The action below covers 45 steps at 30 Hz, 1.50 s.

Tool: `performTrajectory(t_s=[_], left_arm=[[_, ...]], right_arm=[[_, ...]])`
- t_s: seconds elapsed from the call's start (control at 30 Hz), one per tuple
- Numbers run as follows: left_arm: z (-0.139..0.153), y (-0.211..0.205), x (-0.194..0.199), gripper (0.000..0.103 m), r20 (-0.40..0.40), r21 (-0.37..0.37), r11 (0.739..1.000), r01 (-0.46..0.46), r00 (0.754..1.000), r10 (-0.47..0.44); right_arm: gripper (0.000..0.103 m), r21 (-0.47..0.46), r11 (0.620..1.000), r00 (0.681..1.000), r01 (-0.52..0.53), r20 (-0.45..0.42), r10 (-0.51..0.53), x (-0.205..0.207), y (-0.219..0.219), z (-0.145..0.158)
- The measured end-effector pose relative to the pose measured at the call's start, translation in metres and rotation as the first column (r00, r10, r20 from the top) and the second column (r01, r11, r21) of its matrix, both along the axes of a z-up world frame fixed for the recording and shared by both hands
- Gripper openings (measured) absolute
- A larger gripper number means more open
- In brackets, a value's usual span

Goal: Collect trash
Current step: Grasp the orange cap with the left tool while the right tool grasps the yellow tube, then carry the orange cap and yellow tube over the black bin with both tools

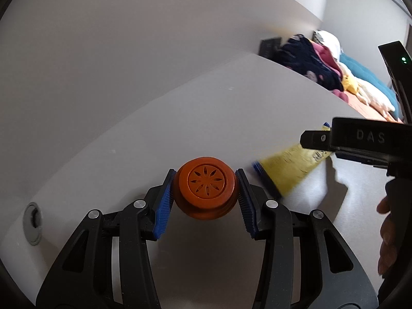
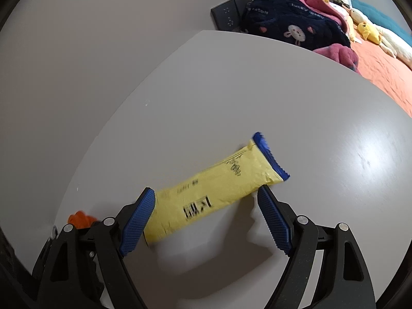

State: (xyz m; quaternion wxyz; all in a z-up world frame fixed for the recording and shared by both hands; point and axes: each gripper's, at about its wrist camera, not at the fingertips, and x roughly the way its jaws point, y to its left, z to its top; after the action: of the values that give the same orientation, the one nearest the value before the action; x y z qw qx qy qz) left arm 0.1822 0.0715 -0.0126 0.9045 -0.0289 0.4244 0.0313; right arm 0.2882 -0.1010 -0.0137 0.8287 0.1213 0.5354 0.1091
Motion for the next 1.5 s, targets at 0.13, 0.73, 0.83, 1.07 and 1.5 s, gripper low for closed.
performTrajectory(t_s=[0.13, 0.73, 0.83, 1.07, 1.5], left_arm=[[0.003, 0.014, -0.004, 0.045, 0.008, -0.027, 0.999, -0.031, 0.999, 0.031], [0.0, -0.005, -0.008, 0.045, -0.014, -0.045, 0.999, 0.008, 1.0, -0.008], [0.003, -0.013, -0.012, 0.045, -0.015, -0.047, 0.999, 0.016, 1.0, -0.017], [0.017, -0.036, -0.026, 0.045, 0.003, -0.038, 0.998, 0.044, 0.999, -0.043], [0.032, -0.079, -0.053, 0.045, 0.007, -0.045, 0.994, 0.097, 0.995, -0.097]], right_arm=[[0.082, -0.052, 0.999, 1.0, 0.002, -0.013, -0.003, 0.014, 0.014, -0.001], [0.03, -0.145, 0.984, 0.995, -0.101, 0.009, 0.103, -0.015, 0.019, -0.01], [0.03, -0.133, 0.985, 0.993, -0.109, 0.024, 0.114, -0.019, 0.01, -0.003], [0.03, -0.115, 0.986, 0.991, -0.118, 0.052, 0.125, -0.039, -0.012, 0.012], [0.03, -0.101, 0.989, 0.989, -0.109, 0.091, 0.118, -0.087, -0.052, 0.036]])
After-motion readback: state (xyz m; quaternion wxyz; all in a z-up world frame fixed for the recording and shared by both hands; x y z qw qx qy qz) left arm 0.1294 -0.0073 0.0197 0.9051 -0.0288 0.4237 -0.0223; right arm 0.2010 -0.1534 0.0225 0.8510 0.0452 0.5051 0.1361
